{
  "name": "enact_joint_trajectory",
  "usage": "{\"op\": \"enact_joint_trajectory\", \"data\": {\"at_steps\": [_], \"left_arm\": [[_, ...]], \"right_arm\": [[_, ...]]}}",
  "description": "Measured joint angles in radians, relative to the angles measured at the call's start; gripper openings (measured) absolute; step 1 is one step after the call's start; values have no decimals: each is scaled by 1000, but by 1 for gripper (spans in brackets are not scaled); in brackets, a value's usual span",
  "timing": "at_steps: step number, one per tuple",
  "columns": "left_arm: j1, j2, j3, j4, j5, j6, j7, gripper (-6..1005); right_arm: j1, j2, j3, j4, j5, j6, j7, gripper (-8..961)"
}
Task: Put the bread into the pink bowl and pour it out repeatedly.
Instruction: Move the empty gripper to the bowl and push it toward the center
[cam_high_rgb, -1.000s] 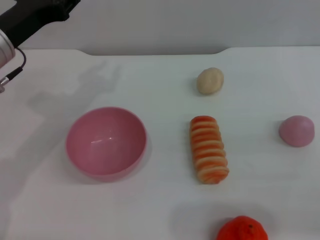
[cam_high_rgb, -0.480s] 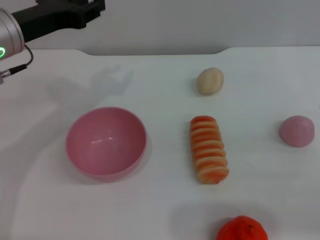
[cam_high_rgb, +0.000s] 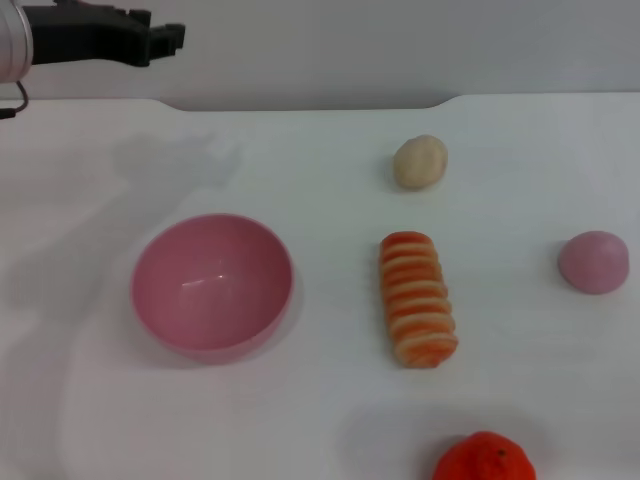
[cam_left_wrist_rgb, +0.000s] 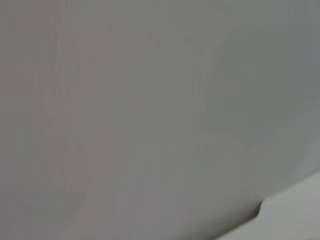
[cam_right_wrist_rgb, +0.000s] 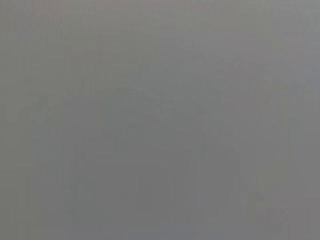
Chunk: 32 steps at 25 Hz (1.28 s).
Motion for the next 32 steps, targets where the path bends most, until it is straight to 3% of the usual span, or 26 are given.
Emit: {"op": "enact_joint_trajectory", "data": {"at_steps": [6,11,23,32], "left_arm": [[-65,-5,-14,36,196,115,-74,426],[-145,-8,-40,94,424,351,-134,426],[-121,-15,-21,365,439,650,-206,427],[-53,-18,95,404,386,634,-276,631]], "right_arm": [[-6,-1,0,15,-2,0,-20,471],[-11,-2,7,16,-2,4,-23,471],[-7,-5,9,16,5,15,-76,470],[0,-5,11,10,5,26,-77,470]]}}
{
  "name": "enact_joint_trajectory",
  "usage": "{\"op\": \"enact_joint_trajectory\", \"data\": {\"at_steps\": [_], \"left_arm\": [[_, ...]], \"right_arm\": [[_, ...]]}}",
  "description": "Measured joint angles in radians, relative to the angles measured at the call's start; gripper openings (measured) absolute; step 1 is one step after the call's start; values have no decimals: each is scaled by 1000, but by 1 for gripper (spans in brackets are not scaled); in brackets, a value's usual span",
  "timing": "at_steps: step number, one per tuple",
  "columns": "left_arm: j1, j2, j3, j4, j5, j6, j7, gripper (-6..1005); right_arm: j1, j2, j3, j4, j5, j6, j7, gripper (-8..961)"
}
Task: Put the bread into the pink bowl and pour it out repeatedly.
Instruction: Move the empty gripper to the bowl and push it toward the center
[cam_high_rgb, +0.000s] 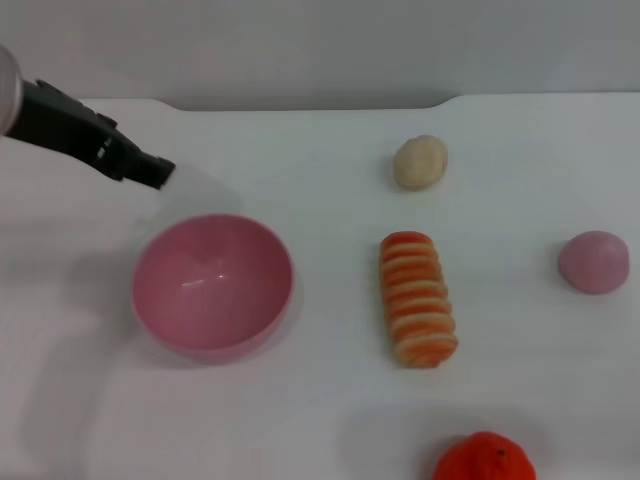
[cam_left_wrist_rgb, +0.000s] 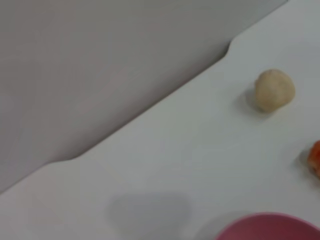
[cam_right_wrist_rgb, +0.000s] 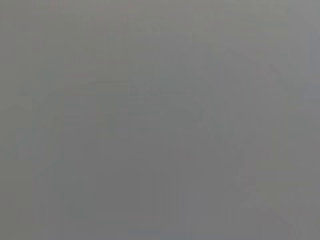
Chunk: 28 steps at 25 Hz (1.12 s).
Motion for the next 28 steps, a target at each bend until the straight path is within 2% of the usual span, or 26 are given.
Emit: {"op": "enact_joint_trajectory", "data": {"at_steps": [7,13,16,28], "left_arm": [[23,1,39,-72,0,-49,-11,794],[29,1,51,-129,-2,-90,-12,812],[34,2,59,-223,-4,-162,-7,810],[40,5,51,-373,-6,-271,14,782]], "right_arm": [[2,1,0,-2,0,0,0,470],[2,2,0,2,0,0,0,470],[0,2,0,3,0,0,0,470],[-8,4,0,6,-3,-2,0,470]]}}
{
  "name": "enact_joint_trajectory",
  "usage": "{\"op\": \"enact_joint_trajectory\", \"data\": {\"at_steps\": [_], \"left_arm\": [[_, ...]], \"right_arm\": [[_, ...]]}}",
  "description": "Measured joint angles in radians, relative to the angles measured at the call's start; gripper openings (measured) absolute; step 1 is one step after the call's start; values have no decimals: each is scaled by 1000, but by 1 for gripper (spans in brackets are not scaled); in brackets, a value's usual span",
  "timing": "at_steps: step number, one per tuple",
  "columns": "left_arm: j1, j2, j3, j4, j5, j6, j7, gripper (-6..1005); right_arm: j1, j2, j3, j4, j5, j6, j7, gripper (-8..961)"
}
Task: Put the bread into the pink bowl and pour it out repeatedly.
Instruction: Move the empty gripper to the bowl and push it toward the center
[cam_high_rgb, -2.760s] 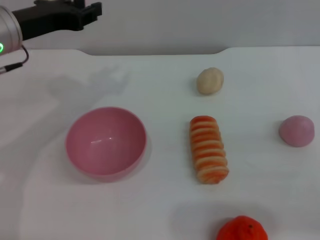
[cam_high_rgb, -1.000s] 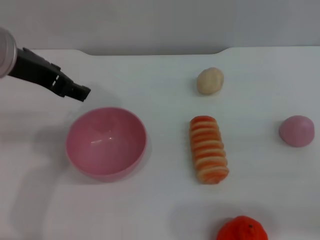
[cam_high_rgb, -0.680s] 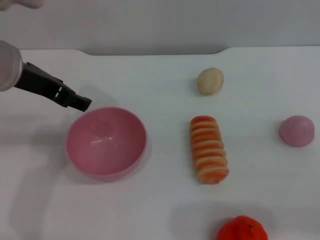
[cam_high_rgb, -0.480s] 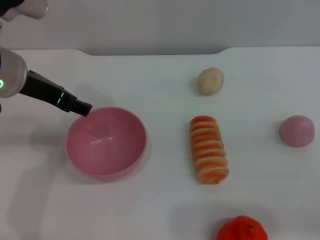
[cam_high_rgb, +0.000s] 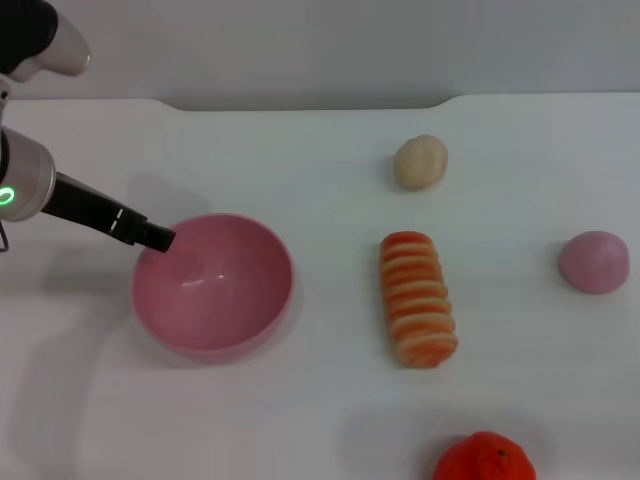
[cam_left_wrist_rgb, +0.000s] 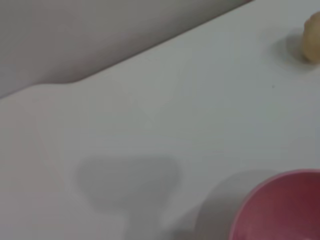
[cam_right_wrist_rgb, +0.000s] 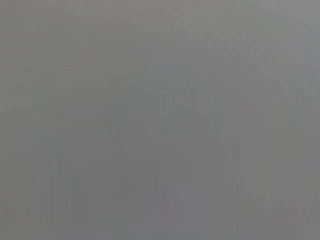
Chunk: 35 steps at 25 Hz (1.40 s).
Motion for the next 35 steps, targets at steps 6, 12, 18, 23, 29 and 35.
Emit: {"op": "enact_joint_trajectory", "data": {"at_steps": [6,12,18,23,29,35], "left_arm": [[2,-1,4,-65,1,-28,19,768],[9,-2,3,-119,-4,-61,33,754],[9,-1,-3,-154,-11,-77,44,741],[6,-2,-5,-205,-13,-103,55,729],[6,-1,-5,-238,-36,-123,65,715],[8,0,-5,-240,-48,-124,69,701]], "right_arm": [[0,1,-6,0,-2,-2,0,470],[1,1,-10,3,-3,-8,1,470],[1,1,-11,10,-4,-8,1,470],[1,1,-11,11,-4,-9,4,470],[1,1,-12,11,-4,-9,6,470],[0,1,-13,11,-5,-9,8,470]]}}
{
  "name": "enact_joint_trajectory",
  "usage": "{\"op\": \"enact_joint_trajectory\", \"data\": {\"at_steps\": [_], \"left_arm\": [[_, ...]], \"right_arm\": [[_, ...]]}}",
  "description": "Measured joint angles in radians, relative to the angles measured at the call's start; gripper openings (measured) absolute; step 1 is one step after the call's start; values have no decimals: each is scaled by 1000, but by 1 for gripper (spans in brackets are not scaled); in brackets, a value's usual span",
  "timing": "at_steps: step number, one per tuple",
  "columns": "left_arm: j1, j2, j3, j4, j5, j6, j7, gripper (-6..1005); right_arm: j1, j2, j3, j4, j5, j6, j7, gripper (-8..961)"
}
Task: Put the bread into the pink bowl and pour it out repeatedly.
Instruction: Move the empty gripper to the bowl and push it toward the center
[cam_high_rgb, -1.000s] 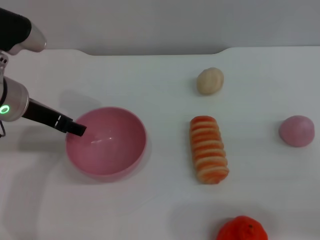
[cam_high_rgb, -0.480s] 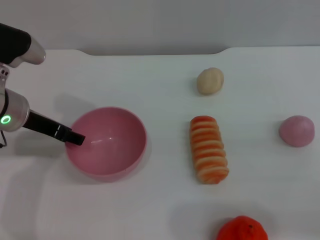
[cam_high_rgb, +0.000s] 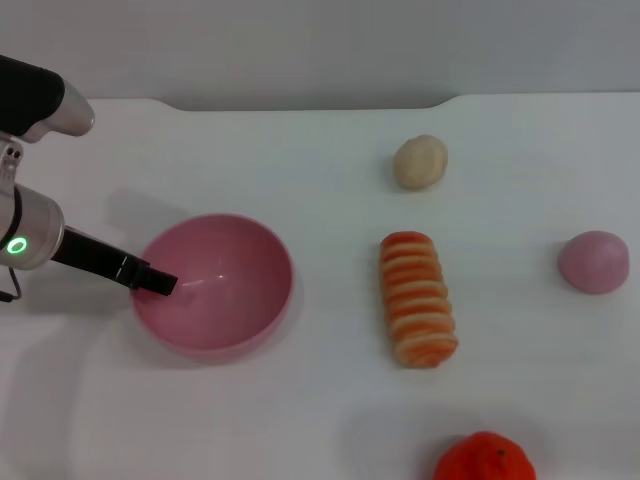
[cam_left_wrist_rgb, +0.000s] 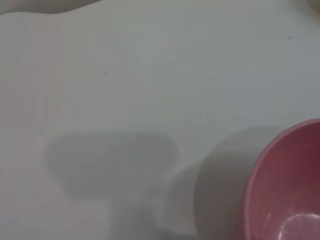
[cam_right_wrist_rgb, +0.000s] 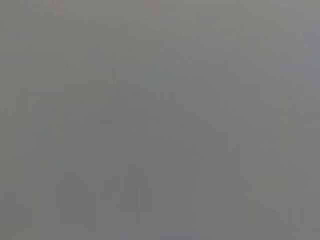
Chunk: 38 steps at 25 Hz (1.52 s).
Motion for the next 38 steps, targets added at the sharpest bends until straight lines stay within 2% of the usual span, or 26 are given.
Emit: {"op": "enact_joint_trajectory", "data": {"at_steps": [12,18,23,34,38], "left_arm": [[1,-1,1,0,-1,-1,1,673],[3,-1,11,-6,5,-1,1,461],[3,-1,12,-14,7,-7,1,229],[3,-1,12,-14,3,-10,1,59],[4,-1,12,-6,0,-10,1,57]], "right_arm": [[-1,0,0,0,0,-1,2,470],[-1,0,0,0,-1,-1,3,470],[-1,1,0,0,0,-1,3,471],[-1,2,0,3,0,-1,3,470],[0,2,0,8,0,-1,3,471]]}}
